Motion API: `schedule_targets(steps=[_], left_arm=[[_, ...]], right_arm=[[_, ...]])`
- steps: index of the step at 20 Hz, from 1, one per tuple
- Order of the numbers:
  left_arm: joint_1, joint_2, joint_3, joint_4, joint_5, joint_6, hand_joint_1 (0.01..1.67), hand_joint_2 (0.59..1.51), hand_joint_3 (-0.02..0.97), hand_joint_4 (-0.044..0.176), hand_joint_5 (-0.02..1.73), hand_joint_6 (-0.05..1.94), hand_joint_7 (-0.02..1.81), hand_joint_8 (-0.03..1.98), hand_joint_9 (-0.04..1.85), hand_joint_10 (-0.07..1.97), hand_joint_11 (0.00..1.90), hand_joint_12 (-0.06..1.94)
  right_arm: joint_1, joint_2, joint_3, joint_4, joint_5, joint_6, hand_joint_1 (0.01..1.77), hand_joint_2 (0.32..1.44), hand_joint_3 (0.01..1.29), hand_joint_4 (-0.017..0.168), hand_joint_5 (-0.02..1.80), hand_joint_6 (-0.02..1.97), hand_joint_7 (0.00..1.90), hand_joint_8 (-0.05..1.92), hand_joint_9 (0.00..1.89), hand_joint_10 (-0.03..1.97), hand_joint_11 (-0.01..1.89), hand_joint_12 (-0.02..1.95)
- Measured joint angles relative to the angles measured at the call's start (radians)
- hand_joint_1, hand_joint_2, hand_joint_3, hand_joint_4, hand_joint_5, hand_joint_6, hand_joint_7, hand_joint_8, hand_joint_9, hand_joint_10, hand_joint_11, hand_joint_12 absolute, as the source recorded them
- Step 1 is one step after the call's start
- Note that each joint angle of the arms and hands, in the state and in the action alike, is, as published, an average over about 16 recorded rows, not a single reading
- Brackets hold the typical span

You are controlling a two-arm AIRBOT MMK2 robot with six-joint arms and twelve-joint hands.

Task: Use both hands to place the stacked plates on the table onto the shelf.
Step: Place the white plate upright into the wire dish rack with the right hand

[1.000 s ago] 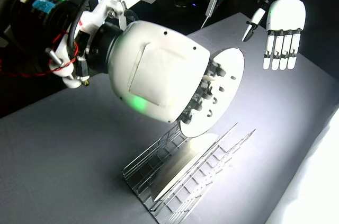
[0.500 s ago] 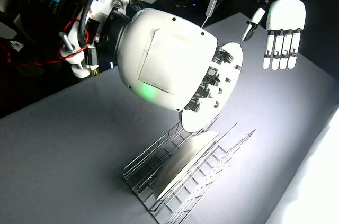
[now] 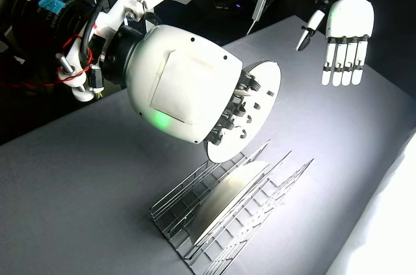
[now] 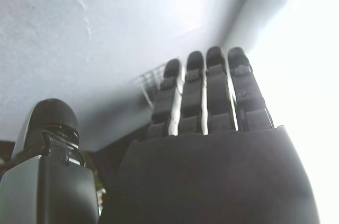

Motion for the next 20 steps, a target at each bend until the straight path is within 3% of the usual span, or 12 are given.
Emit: schedule_targets(steps=[9, 20], left_arm=[[0.000, -0.002, -0.001, 0.002, -0.010, -0.021, 0.02, 1.128, 0.018, 0.008, 0.10, 0.02, 0.12, 0.00, 0.09, 0.01, 0.04, 0.03], [0.002, -0.010, -0.011, 0.013, -0.044, -0.081, 0.02, 1.130, 0.019, 0.008, 0.09, 0.02, 0.11, 0.00, 0.07, 0.01, 0.02, 0.01]], right_arm=[[-0.067, -0.001, 0.053, 0.005, 0.036, 0.006, 1.41, 1.00, 0.01, -0.008, 0.96, 0.87, 1.07, 0.72, 1.02, 0.97, 0.84, 1.17], [-0.146, -0.037, 0.122, 0.007, 0.071, 0.010, 1.41, 1.00, 0.01, -0.008, 0.96, 0.87, 1.08, 0.71, 1.02, 0.96, 0.84, 1.16]])
